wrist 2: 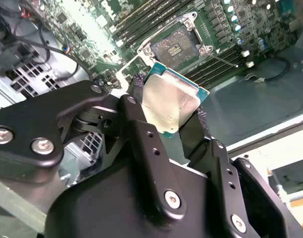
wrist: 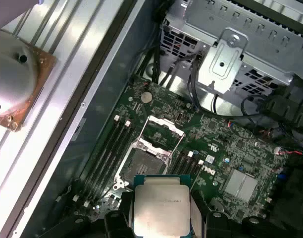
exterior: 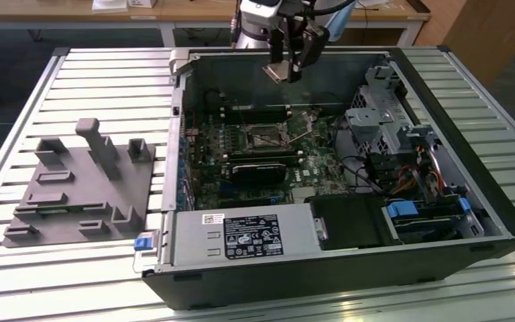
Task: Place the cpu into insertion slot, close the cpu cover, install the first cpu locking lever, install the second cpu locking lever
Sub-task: 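Place the cpu into insertion slot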
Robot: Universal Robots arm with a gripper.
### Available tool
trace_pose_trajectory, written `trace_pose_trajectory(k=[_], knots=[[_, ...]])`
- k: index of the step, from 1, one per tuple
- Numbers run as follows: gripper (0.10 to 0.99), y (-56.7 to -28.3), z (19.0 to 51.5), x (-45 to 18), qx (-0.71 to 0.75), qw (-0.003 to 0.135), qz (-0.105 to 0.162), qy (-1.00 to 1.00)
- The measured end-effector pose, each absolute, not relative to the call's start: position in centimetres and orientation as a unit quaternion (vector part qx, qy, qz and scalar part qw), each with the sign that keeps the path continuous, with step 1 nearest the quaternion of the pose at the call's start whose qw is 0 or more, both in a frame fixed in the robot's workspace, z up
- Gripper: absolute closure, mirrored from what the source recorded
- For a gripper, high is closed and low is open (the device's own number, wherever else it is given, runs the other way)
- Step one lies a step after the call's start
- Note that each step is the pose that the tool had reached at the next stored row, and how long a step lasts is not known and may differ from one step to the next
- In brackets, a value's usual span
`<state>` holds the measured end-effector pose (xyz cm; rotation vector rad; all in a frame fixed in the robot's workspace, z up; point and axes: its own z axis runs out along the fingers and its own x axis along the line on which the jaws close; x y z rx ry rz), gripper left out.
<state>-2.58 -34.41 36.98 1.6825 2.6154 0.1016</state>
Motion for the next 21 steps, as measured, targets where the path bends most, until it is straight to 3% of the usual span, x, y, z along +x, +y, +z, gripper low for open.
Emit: trace_pose_trajectory(k=[21], knots=[[0.545,-34.39,36.79,-2.61,0.642,0.019,0.03,0.765]])
